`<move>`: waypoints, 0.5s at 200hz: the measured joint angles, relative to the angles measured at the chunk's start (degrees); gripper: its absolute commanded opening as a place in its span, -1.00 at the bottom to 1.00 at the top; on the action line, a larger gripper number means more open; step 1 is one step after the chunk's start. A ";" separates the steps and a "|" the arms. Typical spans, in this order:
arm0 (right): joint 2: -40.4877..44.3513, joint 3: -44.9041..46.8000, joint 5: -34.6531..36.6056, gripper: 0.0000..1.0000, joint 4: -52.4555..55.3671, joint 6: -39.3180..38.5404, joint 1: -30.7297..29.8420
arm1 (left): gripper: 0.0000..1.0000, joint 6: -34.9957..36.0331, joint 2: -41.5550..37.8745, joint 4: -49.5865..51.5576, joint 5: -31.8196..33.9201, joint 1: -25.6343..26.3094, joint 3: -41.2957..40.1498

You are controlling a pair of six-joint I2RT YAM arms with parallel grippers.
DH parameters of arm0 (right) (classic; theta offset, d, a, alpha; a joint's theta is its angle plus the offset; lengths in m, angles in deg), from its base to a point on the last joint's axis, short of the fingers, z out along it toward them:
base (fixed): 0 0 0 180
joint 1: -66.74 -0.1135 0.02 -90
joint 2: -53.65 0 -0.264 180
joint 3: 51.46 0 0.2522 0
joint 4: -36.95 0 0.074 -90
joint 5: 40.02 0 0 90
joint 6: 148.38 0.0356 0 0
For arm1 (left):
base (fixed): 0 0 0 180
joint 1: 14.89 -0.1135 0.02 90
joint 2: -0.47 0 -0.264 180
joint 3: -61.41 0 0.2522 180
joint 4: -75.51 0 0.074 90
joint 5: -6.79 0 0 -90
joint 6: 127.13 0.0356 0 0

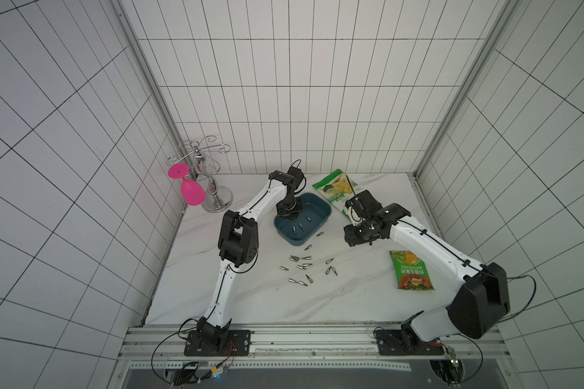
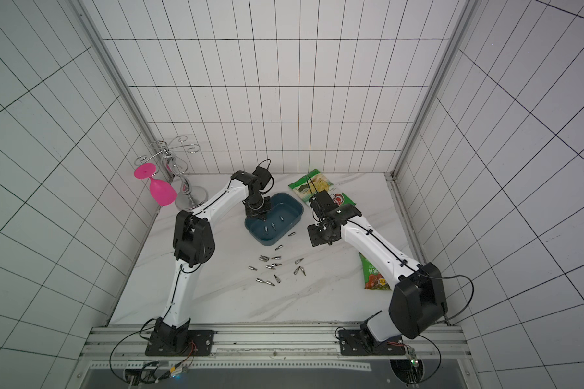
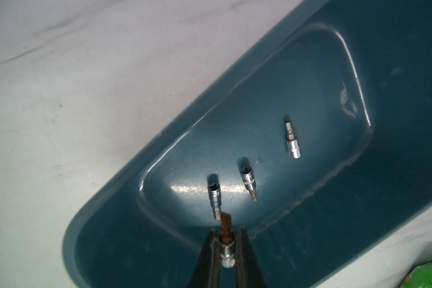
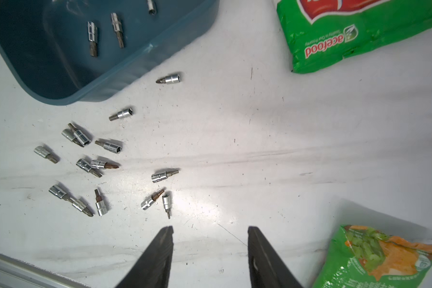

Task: Put the bit on the desktop into the storage box
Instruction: Place the screwdriver bit in the storage box.

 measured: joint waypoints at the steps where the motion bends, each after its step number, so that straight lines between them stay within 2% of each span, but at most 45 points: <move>1: 0.04 0.15 0.00 0.04 -0.02 0.07 -0.02 | -1.00 0.02 0.13 0.00 -0.04 0.00 0.09; 47: 1.73 8.09 0.02 0.05 -2.69 4.28 -3.04 | -1.00 0.44 5.05 -1.25 -1.88 0.00 3.89; 100: 2.47 13.49 -0.20 0.05 -6.58 7.61 -5.18 | -1.00 0.39 8.46 -2.95 -2.78 0.00 4.22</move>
